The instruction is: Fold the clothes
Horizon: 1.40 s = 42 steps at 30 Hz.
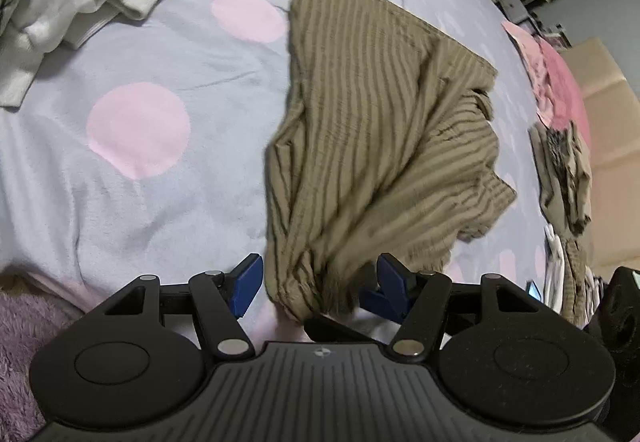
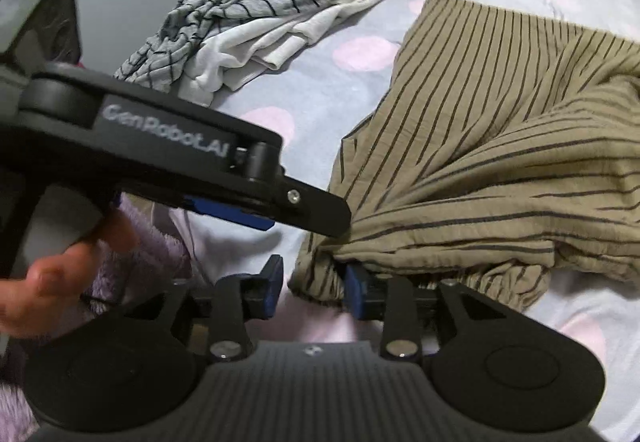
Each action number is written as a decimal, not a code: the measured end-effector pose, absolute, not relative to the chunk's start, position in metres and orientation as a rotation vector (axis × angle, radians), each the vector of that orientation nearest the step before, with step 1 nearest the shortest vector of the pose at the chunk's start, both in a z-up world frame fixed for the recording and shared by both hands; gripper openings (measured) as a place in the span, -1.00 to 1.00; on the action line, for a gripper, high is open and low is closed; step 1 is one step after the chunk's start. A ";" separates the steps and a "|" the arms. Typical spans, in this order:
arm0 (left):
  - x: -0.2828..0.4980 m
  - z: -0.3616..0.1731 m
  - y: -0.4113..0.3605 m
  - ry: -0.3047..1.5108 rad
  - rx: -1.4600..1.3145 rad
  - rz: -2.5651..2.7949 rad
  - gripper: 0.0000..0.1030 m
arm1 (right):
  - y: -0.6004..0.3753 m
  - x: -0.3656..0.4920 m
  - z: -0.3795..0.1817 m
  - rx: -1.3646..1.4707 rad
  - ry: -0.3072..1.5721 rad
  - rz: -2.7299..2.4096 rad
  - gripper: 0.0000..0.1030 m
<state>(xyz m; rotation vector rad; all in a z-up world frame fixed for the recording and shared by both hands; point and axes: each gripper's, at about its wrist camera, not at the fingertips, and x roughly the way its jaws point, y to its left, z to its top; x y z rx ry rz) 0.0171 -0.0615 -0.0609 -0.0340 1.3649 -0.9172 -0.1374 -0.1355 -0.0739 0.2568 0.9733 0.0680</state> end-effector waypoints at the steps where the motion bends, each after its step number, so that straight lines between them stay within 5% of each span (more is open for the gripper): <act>1: 0.015 -0.059 -0.062 1.359 -0.024 -0.932 0.19 | -0.136 -0.142 -0.072 0.249 0.969 0.068 -0.17; 8: -0.003 -0.050 -0.070 1.287 0.090 -0.962 0.17 | -0.142 -0.165 -0.066 0.209 0.978 0.006 -0.12; 10: -0.002 -0.052 -0.072 1.268 0.103 -0.939 -0.14 | -0.147 -0.170 -0.066 0.208 0.986 -0.030 -0.11; 20: -0.008 -0.061 -0.090 1.247 0.242 -0.873 -0.75 | -0.260 -0.211 -0.043 0.578 0.924 -0.402 -0.11; 31: -0.024 -0.064 -0.122 1.223 0.520 -0.828 -0.80 | -0.422 -0.239 -0.034 0.896 0.878 -0.732 -0.12; 42: -0.003 -0.074 -0.152 1.389 0.647 -0.782 -0.80 | -0.478 -0.208 -0.062 0.936 0.985 -0.769 -0.13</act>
